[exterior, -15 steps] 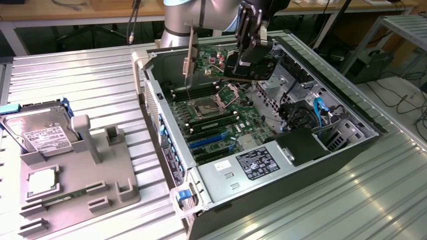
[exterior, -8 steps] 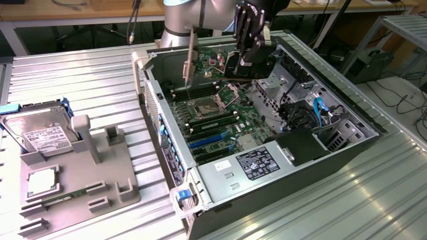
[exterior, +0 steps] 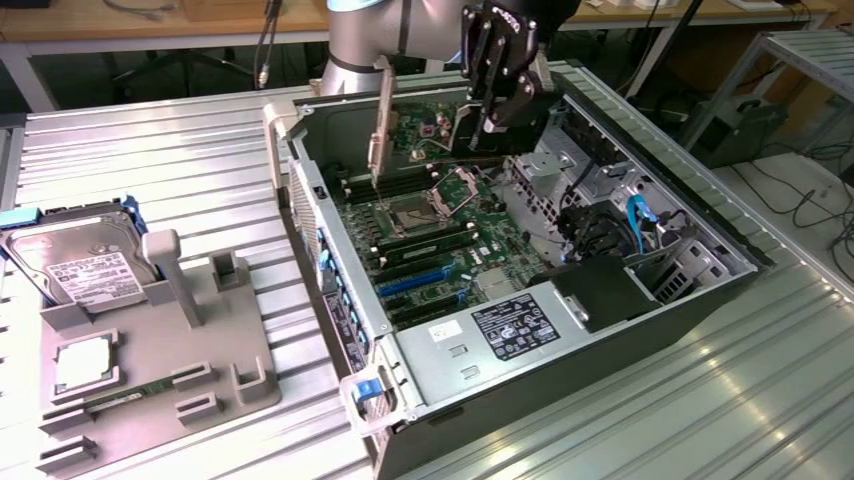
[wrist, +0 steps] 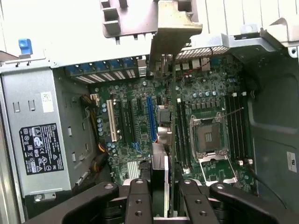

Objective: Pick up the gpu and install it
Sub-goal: 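Insert the gpu into the slot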

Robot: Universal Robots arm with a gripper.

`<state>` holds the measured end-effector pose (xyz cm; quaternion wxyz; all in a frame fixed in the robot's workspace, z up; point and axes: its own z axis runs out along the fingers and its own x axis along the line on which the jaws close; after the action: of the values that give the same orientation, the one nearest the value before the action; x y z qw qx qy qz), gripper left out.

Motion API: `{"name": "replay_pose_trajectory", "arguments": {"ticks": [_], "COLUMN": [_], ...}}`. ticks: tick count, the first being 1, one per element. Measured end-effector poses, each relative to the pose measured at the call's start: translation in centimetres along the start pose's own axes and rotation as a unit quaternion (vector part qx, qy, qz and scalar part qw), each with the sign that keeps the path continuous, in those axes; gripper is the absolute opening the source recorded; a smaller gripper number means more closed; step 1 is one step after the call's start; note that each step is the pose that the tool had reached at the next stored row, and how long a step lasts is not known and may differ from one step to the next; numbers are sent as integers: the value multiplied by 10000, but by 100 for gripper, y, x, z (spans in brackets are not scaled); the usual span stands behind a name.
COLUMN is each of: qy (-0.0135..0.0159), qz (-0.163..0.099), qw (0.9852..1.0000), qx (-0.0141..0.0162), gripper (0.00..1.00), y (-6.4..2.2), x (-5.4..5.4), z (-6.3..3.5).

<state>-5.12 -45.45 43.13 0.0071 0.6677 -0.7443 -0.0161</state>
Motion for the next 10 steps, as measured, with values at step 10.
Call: {"name": "replay_pose_trajectory", "arguments": {"ticks": [10], "qy": [21], "qz": [-609], "qw": [9981], "qx": [-7], "gripper": [27], "y": [0], "x": [0], "z": [0]}}
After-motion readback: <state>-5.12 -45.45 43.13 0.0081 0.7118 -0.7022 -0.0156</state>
